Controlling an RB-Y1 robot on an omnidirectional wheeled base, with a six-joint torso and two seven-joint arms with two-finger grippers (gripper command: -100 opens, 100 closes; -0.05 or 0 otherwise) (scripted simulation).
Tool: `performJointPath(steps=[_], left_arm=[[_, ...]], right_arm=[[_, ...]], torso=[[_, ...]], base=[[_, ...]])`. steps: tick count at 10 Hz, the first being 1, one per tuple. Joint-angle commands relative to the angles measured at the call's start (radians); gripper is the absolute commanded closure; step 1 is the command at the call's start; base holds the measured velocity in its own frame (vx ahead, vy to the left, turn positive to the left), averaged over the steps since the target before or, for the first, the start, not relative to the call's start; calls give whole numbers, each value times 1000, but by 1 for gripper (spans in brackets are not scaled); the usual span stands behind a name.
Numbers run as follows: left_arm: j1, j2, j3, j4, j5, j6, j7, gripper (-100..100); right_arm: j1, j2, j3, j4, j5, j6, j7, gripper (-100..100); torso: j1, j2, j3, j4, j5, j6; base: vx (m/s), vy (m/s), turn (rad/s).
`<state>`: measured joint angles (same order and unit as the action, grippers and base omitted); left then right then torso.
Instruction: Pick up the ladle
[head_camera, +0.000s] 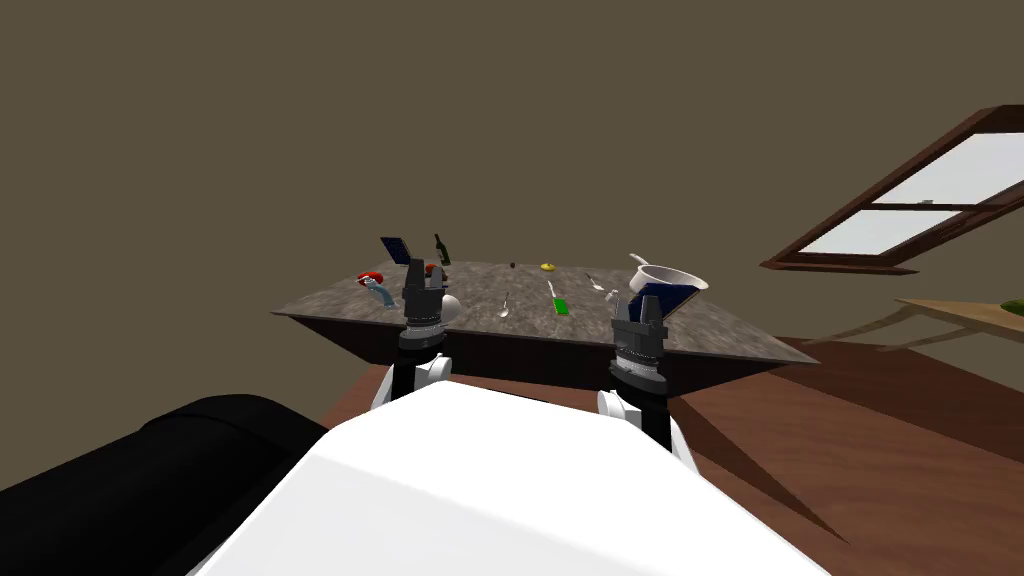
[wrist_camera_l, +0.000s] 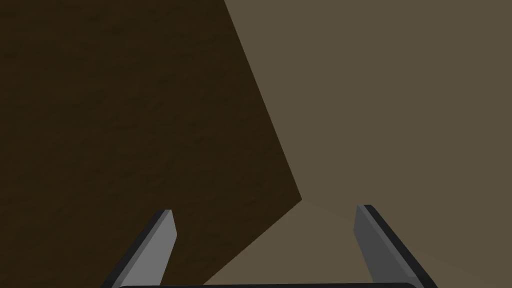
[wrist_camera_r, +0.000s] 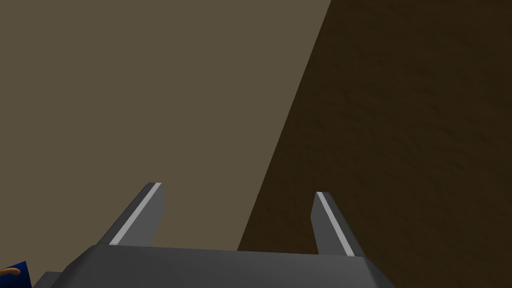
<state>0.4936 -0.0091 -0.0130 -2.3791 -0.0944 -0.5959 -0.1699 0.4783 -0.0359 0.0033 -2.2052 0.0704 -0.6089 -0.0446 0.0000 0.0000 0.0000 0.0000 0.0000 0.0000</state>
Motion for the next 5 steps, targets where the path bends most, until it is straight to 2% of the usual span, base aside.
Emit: performJointPath(steps=[1,3,5], left_arm=[[3,30,11,-7,15,7,-12,-100],[11,75,37,-20,50,27,-39,-100],[24,121,76,-35,102,62,-78,-100]], right_arm=[[0,0,0,0,0,0,0,0],[0,0,0,0,0,0,0,0],[0,0,0,0,0,0,0,0]], torso=[[0,0,0,0,0,0],[1,7,4,1,0,0],[0,10,6,2,0,0]], base=[[-52,6,-48],[-129,16,-102],[-146,3,-155]])
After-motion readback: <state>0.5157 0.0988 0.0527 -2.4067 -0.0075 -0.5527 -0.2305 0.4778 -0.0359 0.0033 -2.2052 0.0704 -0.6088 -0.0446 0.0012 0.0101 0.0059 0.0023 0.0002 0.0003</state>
